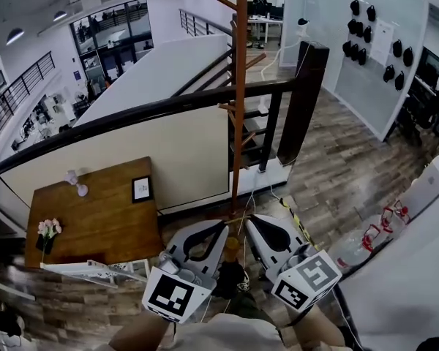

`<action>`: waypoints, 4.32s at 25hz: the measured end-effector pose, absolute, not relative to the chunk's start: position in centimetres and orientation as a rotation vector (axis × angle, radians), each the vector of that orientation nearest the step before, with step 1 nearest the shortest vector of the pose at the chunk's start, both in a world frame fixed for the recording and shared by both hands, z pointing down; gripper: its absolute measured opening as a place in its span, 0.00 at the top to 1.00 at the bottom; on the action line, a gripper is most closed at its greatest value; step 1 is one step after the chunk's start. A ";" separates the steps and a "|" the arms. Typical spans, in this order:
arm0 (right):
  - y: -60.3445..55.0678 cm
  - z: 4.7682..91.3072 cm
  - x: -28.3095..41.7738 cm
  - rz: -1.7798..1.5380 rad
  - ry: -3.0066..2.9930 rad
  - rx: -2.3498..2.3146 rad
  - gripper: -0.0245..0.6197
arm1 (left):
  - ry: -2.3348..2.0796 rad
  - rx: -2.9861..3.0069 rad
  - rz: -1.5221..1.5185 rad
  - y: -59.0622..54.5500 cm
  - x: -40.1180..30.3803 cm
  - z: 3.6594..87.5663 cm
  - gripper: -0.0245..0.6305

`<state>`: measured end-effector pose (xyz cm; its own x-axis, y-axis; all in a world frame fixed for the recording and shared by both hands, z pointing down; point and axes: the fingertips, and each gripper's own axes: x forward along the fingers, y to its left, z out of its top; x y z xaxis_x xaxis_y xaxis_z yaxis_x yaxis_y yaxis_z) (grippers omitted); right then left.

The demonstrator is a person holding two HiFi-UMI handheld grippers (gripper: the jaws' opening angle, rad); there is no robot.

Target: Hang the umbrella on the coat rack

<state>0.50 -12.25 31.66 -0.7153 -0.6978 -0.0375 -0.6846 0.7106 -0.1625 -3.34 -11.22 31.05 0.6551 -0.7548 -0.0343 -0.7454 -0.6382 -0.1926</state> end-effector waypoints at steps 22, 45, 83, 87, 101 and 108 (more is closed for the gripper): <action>-37.8 32.1 4.0 -0.253 2.971 -0.847 0.95 | 1.545 -2.609 -0.063 -36.9 -0.1 31.9 0.96; -43.8 32.3 -0.7 -0.331 2.921 -0.935 0.95 | 1.459 -2.690 -0.131 -43.3 -4.8 31.9 0.96; -59.8 40.5 -4.4 -0.568 2.811 -1.353 0.95 | 1.262 -3.074 -0.146 -62.5 -8.0 40.4 0.96; -60.1 41.3 -4.1 -0.585 2.798 -1.379 0.95 | 1.171 -3.129 -0.142 -63.2 -7.1 41.3 0.96; -61.6 45.6 0.4 -0.672 2.779 -1.539 0.91 | 1.071 -3.261 -0.157 -63.7 -1.7 45.0 0.96; -61.0 46.8 1.9 -0.643 2.857 -1.594 0.90 | 1.199 -3.171 -0.325 -63.3 -4.7 47.0 0.86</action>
<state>1.88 -60.98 46.81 -0.5283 -0.7751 0.3465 -0.8488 0.4732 -0.2358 -4.68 -63.31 46.96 0.7384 -0.6195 0.2663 -0.6693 -0.7216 0.1769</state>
